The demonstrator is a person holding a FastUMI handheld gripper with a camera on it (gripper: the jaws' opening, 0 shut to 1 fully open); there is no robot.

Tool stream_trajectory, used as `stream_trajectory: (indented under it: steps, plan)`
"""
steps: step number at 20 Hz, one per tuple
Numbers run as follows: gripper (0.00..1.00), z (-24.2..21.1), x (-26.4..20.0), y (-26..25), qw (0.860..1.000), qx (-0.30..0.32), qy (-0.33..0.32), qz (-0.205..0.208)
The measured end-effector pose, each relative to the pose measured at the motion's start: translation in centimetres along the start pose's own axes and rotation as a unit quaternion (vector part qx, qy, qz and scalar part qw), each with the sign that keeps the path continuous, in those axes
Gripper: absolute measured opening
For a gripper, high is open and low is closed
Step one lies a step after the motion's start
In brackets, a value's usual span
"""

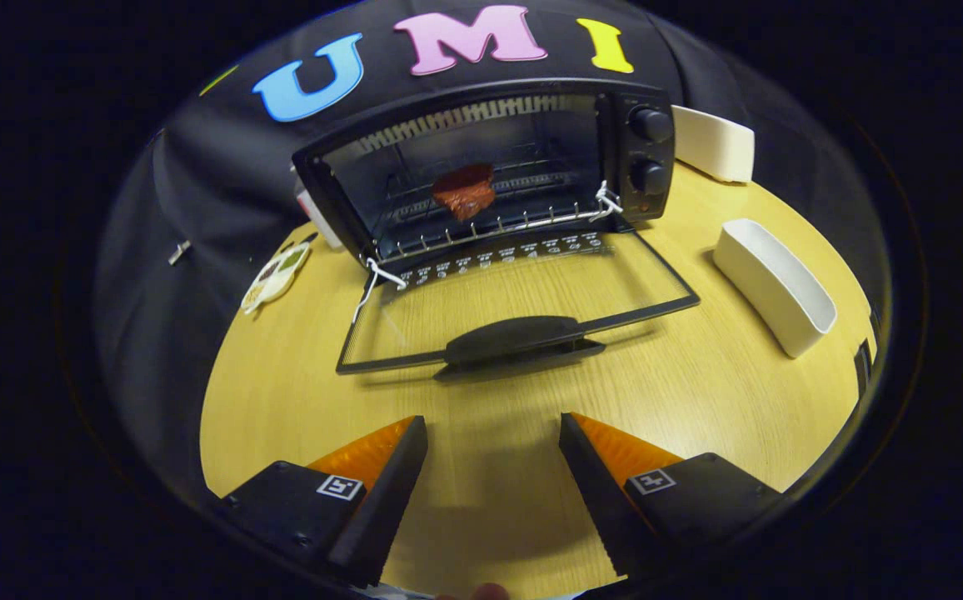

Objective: Open the toaster oven, put the food inside, and close the toaster oven door.

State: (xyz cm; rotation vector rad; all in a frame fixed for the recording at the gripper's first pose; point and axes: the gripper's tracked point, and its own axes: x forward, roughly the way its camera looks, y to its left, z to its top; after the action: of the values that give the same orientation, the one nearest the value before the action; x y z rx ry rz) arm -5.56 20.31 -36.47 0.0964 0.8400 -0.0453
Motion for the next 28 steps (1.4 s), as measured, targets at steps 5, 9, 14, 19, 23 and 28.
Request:
stream_trajectory:
  steps: [5, 9, 14, 19, 23, 28]
  plan:
    - [0.99, 2.5, 2.0, -0.5, 1.000, -0.011, -0.016, -0.004]
    - [0.98, 2.7, 2.3, -0.7, 0.999, -0.039, -0.002, -0.003]
    - [0.96, 2.9, 2.2, -0.5, 0.999, -0.047, 0.018, 0.006]
    - [0.96, 3.5, 1.0, -0.3, 0.999, -0.035, -0.008, 0.020]
    - [0.96, 4.5, -0.4, 0.0, 0.999, -0.025, -0.029, 0.029]
    - [0.96, 5.9, -2.3, 0.4, 0.998, -0.031, -0.053, 0.034]
